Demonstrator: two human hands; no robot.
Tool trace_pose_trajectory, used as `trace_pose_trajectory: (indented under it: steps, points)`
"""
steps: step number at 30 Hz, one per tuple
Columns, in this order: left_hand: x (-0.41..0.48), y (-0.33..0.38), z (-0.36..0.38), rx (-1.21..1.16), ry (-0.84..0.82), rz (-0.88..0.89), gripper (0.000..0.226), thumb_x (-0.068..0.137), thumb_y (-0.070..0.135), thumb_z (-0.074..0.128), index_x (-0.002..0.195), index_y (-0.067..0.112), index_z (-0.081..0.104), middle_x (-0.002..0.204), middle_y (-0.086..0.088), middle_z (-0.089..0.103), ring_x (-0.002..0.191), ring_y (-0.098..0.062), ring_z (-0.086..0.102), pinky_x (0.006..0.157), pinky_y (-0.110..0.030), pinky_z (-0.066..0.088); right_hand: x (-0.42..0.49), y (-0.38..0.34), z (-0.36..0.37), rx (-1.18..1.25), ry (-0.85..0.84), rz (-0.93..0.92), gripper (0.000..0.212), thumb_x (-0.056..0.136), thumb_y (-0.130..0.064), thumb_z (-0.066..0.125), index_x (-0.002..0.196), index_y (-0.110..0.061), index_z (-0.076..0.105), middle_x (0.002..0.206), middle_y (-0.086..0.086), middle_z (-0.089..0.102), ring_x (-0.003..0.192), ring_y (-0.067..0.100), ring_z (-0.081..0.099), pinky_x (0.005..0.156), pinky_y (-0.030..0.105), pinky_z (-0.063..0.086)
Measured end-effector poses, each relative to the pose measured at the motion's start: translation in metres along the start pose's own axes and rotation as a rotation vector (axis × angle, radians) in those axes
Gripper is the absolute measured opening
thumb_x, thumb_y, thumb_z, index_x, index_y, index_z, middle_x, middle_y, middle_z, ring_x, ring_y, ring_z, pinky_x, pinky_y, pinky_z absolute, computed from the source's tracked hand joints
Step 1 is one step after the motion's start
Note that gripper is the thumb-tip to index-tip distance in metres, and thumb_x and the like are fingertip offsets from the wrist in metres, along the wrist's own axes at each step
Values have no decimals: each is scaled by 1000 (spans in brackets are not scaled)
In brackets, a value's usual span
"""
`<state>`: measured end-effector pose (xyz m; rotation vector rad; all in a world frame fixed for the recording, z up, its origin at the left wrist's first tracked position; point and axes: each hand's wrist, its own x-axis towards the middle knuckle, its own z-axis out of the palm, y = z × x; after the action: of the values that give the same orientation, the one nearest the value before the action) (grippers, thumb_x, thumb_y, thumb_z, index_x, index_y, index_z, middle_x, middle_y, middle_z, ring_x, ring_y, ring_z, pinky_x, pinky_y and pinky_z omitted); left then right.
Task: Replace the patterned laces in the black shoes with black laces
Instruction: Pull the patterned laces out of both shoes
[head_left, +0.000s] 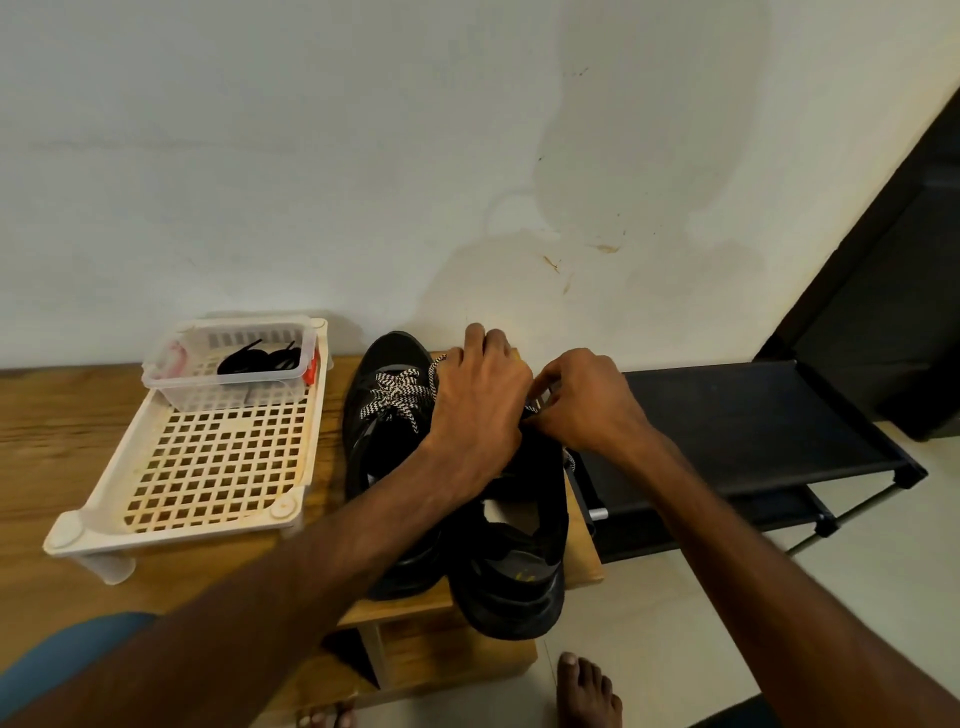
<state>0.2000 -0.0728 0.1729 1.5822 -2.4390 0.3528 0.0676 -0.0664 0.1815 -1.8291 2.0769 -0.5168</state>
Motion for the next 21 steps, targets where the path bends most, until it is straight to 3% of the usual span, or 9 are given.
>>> trace_pose_trajectory:
  steps: [5,9,14,18,21]
  points:
    - [10,-2,3,-50,25,3,30,82,23,78,110,14,71,129,-7,54,126,-26,40,97,-35,46,1,-1,-1,-5,-7,4,31,78,-18,86,107,-12,78,89,4,70,74,14,68,68,26,59]
    - [11,-5,3,-80,-1,69,29,82,21,75,108,11,71,132,-5,52,129,-25,39,98,-36,46,3,0,-1,16,-4,33,27,78,-18,85,102,-9,77,85,3,69,71,12,67,61,22,56]
    - [8,-7,2,-68,21,82,37,82,29,68,112,7,66,130,-8,53,126,-26,40,98,-36,43,3,1,-1,26,-4,83,20,78,-16,84,93,-8,76,86,7,72,68,17,70,67,31,63]
    - [10,-12,-2,-106,46,29,36,78,28,65,107,6,66,127,-7,54,122,-25,42,97,-37,43,5,-1,0,32,2,123,16,80,-16,83,94,-10,77,83,4,70,67,15,68,58,24,57]
    - [15,-27,-6,-186,105,-85,29,74,21,66,99,7,70,122,-4,57,118,-24,44,92,-35,43,5,0,1,39,5,136,15,80,-14,84,93,-12,77,86,4,71,69,15,69,60,26,59]
